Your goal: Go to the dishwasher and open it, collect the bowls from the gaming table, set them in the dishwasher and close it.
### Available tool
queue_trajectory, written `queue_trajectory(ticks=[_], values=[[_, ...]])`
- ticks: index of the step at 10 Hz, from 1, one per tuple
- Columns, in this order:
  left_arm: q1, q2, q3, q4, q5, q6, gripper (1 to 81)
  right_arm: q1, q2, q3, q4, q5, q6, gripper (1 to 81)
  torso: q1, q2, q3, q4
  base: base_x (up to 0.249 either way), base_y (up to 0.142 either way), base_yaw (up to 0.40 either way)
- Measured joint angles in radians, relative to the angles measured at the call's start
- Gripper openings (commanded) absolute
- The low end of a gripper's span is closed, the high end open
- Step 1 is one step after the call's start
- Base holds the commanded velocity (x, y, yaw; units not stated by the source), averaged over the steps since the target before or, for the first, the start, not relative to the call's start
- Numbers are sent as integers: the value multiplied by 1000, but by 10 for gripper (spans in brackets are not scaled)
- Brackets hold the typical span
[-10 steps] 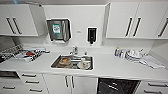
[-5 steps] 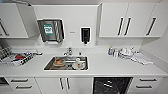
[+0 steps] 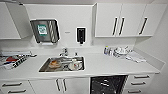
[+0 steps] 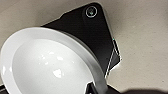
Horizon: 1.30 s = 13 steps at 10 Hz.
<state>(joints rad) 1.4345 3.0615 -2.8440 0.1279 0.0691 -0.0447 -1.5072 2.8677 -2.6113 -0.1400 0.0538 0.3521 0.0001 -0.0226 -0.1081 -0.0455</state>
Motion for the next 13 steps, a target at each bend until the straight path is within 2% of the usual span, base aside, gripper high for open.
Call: queue_trajectory(ticks=[3, 8, 13], values=[[2, 0, 0, 0, 1, 0, 10, 3, 0, 0, 0, 3, 0, 10, 0, 0, 0, 0, 0, 0, 0], [0, 0, 1, 0, 2, 4, 10, -2, 0, 0, 0, -4, 0, 10, 1, 0, 0, 0, 80, 0, 0], [9, 0, 1, 0, 0, 4, 10, 0, -7, 8, 1, 1, 1, 10, 1, 0, 0, 0, 0, 0, 0]])
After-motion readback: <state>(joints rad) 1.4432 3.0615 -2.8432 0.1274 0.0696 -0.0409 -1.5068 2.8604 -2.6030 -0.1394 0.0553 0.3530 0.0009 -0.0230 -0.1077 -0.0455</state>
